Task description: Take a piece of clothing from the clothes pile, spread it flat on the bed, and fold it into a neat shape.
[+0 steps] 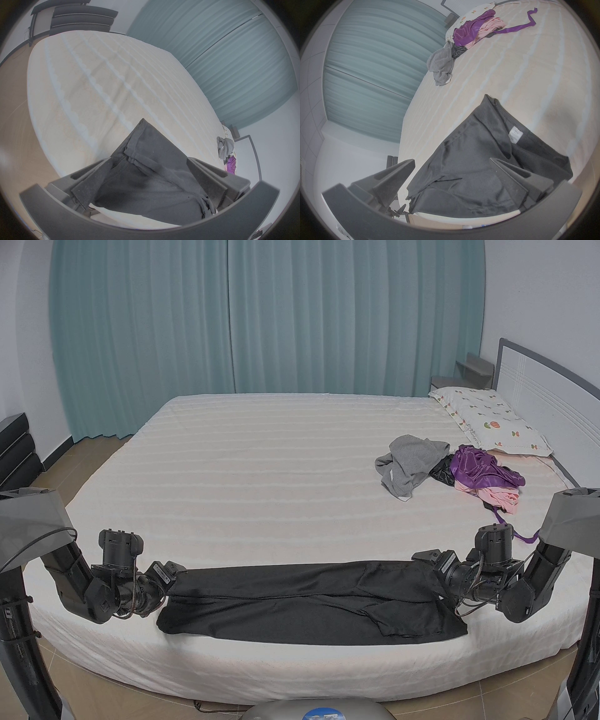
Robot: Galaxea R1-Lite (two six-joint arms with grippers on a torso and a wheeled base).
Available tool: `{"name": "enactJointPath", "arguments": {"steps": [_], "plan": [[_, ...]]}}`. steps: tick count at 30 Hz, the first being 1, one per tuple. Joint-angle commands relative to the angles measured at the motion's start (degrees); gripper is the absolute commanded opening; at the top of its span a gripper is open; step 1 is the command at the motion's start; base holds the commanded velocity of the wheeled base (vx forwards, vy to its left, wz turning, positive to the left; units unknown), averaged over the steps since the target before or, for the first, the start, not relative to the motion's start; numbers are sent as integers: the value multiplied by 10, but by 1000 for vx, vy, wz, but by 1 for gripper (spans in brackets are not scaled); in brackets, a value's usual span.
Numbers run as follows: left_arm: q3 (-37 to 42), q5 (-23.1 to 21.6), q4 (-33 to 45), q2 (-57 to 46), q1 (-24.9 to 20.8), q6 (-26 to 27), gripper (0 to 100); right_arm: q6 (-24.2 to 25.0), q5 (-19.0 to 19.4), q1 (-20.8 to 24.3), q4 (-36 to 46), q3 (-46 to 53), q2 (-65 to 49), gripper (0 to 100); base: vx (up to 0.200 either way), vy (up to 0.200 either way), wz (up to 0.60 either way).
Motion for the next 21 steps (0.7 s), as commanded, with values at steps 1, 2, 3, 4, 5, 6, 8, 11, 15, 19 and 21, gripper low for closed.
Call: {"name": "enactJointPath", "arguments": {"steps": [1,2,3,4,5,6,8,11,15,19,21], "plan": [[8,1,1,-1,-21,0,100,0,1,0,0,0,2,100,0,0,0],[12,1,1,1,-30,0,100,0,1,0,0,0,2,100,0,0,0],[13,1,1,2,-34,1,100,0,0,0,0,0,2,100,0,0,0],[16,1,0,3,-48,1,100,0,1,0,0,1,2,100,0,0,0],[16,1,1,0,-52,0,100,0,1,0,0,1,2,100,0,0,0],[16,1,1,0,-53,0,100,0,0,0,0,1,2,100,0,0,0],[13,1,1,-1,-71,0,100,1,1,-1,0,3,2,100,0,0,0],[5,14,1,13,-100,3,100,1,1,-2,0,5,7,100,0,0,0],[-15,39,1,29,-116,3,100,1,1,-2,0,4,11,100,0,0,0],[-38,54,7,53,-140,8,100,1,2,-8,0,2,18,100,0,0,0],[-47,59,8,63,-141,11,100,1,2,-9,0,1,20,100,0,0,0]]}}
